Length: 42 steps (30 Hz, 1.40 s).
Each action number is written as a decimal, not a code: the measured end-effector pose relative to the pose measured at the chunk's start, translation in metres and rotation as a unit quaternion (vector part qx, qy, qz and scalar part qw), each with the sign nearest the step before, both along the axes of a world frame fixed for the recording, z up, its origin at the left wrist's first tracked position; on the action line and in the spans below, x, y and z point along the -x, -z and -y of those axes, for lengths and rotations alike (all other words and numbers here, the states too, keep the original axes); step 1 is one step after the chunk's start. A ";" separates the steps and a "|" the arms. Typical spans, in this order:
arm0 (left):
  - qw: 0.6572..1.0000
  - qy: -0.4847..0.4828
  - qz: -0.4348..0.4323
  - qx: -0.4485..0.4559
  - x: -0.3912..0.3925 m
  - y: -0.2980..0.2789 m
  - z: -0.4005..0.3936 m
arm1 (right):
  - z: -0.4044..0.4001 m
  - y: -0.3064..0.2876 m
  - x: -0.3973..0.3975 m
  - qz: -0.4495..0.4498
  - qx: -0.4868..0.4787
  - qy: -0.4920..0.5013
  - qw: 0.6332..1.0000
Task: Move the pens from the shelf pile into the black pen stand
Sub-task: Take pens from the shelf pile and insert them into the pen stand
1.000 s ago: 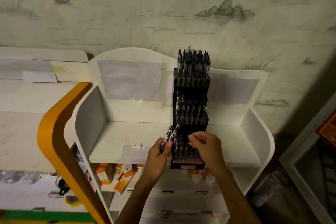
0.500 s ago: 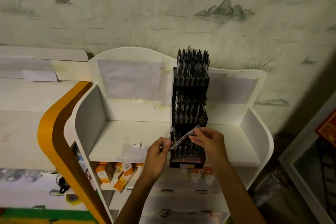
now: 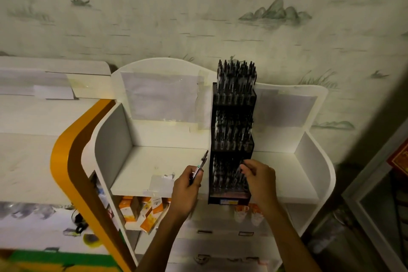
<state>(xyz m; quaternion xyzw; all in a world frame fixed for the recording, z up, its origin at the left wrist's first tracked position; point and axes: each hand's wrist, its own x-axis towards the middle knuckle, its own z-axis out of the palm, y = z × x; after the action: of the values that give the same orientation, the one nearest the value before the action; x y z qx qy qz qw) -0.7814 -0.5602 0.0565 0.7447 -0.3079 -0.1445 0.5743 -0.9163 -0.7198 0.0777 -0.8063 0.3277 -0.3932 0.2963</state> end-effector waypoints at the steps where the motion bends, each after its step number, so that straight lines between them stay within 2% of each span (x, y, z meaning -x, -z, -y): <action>1: 1.000 0.001 0.002 0.003 0.001 -0.001 -0.001 | 0.000 0.002 -0.001 -0.006 0.001 0.000 1.000; 7: 1.000 0.009 0.014 0.009 0.001 -0.003 -0.004 | -0.001 0.008 -0.003 -0.014 -0.002 -0.002 1.000; 14: 1.000 0.017 0.017 -0.001 0.002 -0.003 0.006 | -0.001 0.025 -0.002 -0.095 -0.022 -0.022 0.995; 20: 0.998 0.044 0.043 -0.002 0.004 0.002 0.009 | 0.000 0.026 0.001 -0.125 -0.046 -0.024 0.991; 26: 0.996 0.075 0.039 0.010 0.005 -0.001 0.012 | 0.001 -0.007 0.003 -0.028 -0.086 -0.024 0.996; 28: 0.995 0.089 0.048 0.010 0.005 -0.003 0.014 | -0.002 -0.018 0.001 0.017 -0.141 -0.075 0.987; 31: 0.991 0.115 0.068 0.004 0.006 -0.009 0.017 | -0.007 -0.029 -0.004 0.086 -0.250 -0.150 0.953; 42: 0.979 0.144 0.134 -0.053 0.012 -0.026 0.025 | -0.009 -0.027 -0.002 0.162 -0.334 -0.154 0.916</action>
<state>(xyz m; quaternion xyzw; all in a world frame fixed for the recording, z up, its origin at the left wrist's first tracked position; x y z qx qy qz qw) -0.7930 -0.5855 0.0823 0.7343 -0.4784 -0.1402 0.4607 -0.9139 -0.7108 0.1048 -0.6260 0.2594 -0.3361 0.6541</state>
